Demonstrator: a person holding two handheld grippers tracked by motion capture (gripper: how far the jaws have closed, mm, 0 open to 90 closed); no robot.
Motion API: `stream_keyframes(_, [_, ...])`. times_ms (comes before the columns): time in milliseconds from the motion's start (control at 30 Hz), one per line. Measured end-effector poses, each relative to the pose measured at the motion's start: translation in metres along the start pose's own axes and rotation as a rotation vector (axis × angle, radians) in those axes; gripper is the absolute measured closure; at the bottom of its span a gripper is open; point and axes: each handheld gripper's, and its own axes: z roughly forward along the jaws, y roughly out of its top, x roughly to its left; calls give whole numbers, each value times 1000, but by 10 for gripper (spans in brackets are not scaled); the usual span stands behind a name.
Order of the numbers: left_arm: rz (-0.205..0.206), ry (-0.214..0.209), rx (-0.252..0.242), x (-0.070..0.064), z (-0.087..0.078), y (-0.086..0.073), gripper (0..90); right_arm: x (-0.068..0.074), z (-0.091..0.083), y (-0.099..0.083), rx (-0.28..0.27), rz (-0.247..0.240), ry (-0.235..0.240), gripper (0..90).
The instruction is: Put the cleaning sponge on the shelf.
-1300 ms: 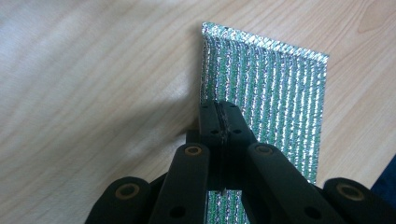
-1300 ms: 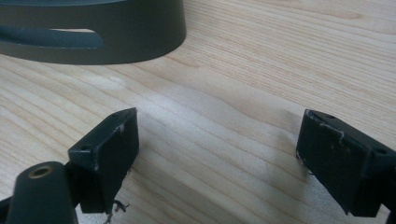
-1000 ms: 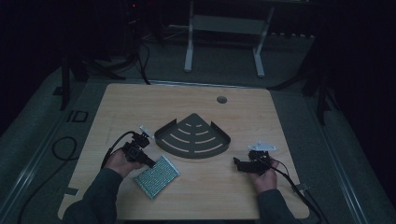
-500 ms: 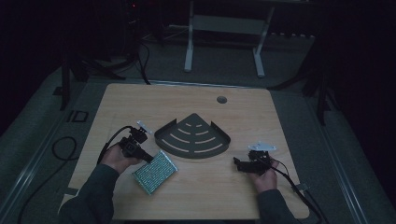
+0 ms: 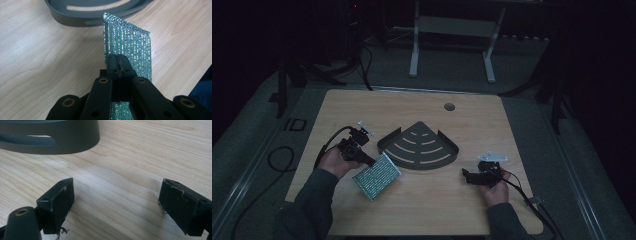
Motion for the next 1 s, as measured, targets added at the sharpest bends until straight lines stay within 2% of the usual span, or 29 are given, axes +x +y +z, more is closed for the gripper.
stream_keyframes(400, [18, 24, -16, -4, -9, 15, 900, 0, 0, 0, 0, -1, 2, 127])
stream_keyframes(633, [44, 37, 6, -7, -13, 28, 900, 0, 0, 0, 0, -1, 3, 127])
stream_keyframes(1000, [66, 67, 13, -6, -21, 47, 900, 0, 0, 0, 0, -2, 5, 127])
